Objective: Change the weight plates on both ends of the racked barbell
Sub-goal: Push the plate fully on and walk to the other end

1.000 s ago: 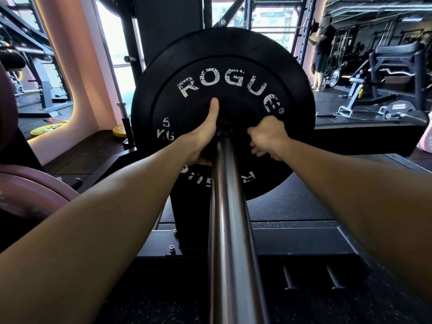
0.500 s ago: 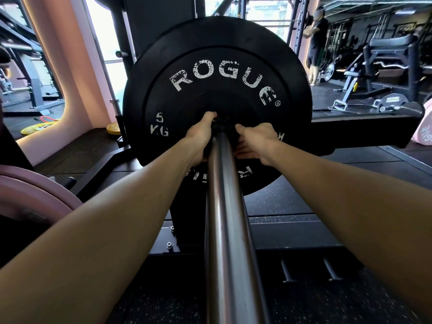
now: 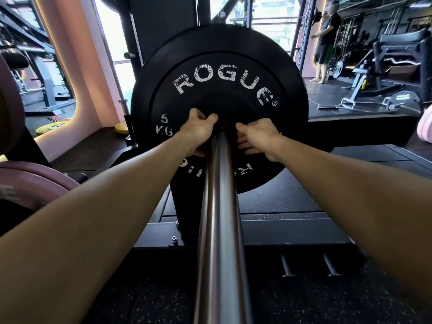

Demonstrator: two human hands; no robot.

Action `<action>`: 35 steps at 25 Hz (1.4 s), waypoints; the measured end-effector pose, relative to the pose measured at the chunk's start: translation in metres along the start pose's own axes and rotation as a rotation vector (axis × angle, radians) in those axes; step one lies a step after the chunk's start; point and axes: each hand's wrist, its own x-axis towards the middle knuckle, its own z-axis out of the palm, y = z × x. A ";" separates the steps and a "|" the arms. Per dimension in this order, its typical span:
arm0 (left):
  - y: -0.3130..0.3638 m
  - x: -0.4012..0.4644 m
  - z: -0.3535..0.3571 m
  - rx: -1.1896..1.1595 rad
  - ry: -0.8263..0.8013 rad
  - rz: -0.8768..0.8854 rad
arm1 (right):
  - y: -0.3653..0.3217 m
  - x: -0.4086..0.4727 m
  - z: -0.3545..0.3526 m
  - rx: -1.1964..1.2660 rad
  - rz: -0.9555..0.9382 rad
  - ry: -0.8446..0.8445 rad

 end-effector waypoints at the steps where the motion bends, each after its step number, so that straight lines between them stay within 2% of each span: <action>1: 0.004 -0.003 -0.003 0.064 0.005 0.034 | -0.004 -0.003 -0.007 -0.045 -0.018 -0.016; 5: 0.028 -0.030 -0.023 0.370 0.040 0.172 | -0.035 -0.023 -0.050 -0.209 -0.093 -0.019; 7: 0.049 -0.053 -0.032 0.454 0.020 0.179 | -0.055 -0.041 -0.075 -0.305 -0.083 -0.062; 11: 0.068 -0.087 -0.037 0.472 -0.124 0.061 | -0.071 -0.069 -0.107 -0.494 0.015 -0.145; 14: 0.086 -0.127 -0.043 0.465 -0.298 -0.107 | -0.067 -0.103 -0.124 -0.617 0.130 -0.330; 18: 0.127 -0.186 -0.049 0.607 -0.457 -0.230 | -0.073 -0.165 -0.160 -0.528 0.331 -0.543; 23: 0.173 -0.252 -0.051 0.678 -0.670 -0.430 | -0.096 -0.238 -0.218 -0.501 0.522 -0.613; 28: 0.198 -0.304 -0.046 0.715 -0.928 -0.539 | -0.102 -0.327 -0.253 -0.574 0.712 -0.729; 35: 0.194 -0.338 -0.031 0.738 -1.187 -0.533 | -0.086 -0.411 -0.283 -0.419 1.033 -0.639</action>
